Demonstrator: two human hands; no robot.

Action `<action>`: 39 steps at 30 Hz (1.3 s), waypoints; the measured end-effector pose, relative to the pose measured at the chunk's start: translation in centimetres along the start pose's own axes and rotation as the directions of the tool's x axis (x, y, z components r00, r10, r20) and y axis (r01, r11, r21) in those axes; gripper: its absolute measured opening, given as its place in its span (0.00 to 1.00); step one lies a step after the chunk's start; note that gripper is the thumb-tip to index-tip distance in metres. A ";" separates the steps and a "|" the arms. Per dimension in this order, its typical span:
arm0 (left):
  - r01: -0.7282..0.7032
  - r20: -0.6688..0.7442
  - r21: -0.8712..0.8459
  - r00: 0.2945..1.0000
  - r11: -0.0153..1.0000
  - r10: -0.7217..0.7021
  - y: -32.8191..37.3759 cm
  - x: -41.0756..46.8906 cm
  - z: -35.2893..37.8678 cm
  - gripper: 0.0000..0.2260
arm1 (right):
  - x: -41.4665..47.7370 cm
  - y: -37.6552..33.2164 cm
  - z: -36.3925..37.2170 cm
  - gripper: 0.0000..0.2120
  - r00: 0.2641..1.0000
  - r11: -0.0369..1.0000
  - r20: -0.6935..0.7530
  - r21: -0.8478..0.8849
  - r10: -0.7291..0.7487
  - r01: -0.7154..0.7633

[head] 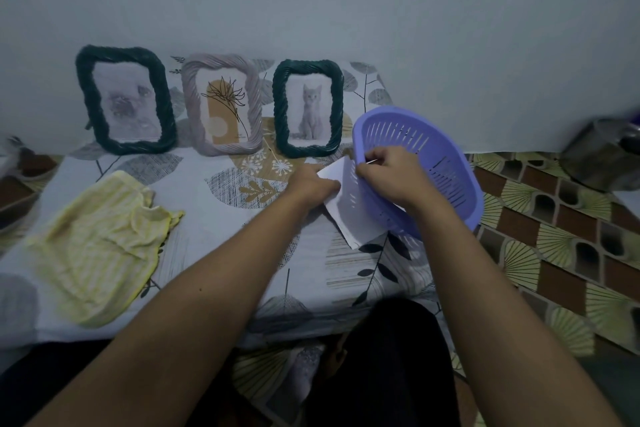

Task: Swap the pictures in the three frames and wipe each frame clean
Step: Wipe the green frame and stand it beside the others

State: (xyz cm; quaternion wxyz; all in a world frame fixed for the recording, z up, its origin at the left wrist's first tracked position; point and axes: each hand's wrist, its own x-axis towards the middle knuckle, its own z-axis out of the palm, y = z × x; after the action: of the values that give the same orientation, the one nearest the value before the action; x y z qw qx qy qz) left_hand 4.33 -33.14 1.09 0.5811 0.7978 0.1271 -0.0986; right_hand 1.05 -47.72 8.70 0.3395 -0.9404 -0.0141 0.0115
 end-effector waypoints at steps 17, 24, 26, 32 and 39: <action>0.018 -0.152 -0.165 0.987 0.986 -0.043 -3.7 -2.7 -8.4 0.08 | -0.3 0.1 2.5 0.19 0.994 1.000 0.110 -0.016 0.014 -0.013; -0.083 -0.227 -0.132 0.973 0.988 0.052 -4.6 -4.0 -11.2 0.13 | -1.5 -0.7 5.1 0.24 0.962 0.956 -0.132 -0.206 -0.240 0.210; -0.108 -0.251 -0.128 0.965 0.986 0.073 -4.7 -4.4 -11.7 0.12 | -2.5 -1.5 6.2 0.26 0.925 0.930 -0.147 -0.174 -0.351 0.325; -0.174 -0.331 -0.132 0.936 0.976 0.122 -4.4 -6.3 -11.8 0.09 | -5.5 -3.2 11.1 0.32 0.897 0.892 0.169 -0.135 -0.408 0.431; -0.257 -0.292 -0.222 0.938 0.940 0.188 -4.5 -7.9 -11.8 0.08 | -5.9 -3.9 13.5 0.14 0.913 0.911 -0.058 -0.111 -0.405 0.397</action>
State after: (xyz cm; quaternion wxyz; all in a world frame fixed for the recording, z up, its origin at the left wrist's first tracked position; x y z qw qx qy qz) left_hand -4.45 -21.23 2.99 0.6646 0.7308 0.1240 0.0939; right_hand -5.30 -36.26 0.86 0.2892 -0.9325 -0.1937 -0.0968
